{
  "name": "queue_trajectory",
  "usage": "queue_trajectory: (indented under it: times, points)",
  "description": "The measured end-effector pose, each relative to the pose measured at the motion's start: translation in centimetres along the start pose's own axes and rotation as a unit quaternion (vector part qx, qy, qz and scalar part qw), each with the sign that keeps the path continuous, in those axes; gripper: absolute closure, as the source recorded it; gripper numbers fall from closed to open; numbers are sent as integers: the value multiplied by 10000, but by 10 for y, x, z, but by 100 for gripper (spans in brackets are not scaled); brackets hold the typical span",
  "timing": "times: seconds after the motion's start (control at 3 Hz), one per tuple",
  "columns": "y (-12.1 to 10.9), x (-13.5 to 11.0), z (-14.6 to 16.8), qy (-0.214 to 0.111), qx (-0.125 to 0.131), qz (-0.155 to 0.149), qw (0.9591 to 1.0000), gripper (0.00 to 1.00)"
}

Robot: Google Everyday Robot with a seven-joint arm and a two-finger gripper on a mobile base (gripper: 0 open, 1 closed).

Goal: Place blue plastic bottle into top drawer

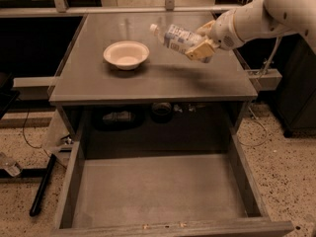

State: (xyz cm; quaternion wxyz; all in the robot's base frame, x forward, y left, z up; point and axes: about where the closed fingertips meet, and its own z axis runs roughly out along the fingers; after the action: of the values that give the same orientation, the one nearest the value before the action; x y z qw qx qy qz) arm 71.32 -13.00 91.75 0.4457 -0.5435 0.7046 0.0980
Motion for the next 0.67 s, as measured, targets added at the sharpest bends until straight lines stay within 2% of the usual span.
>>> queue_trajectory:
  times: [0.33, 0.67]
  points:
    - [-2, 16, 4, 369, 102, 378, 9986, 100]
    - [1, 29, 9, 567, 59, 622, 9964, 100]
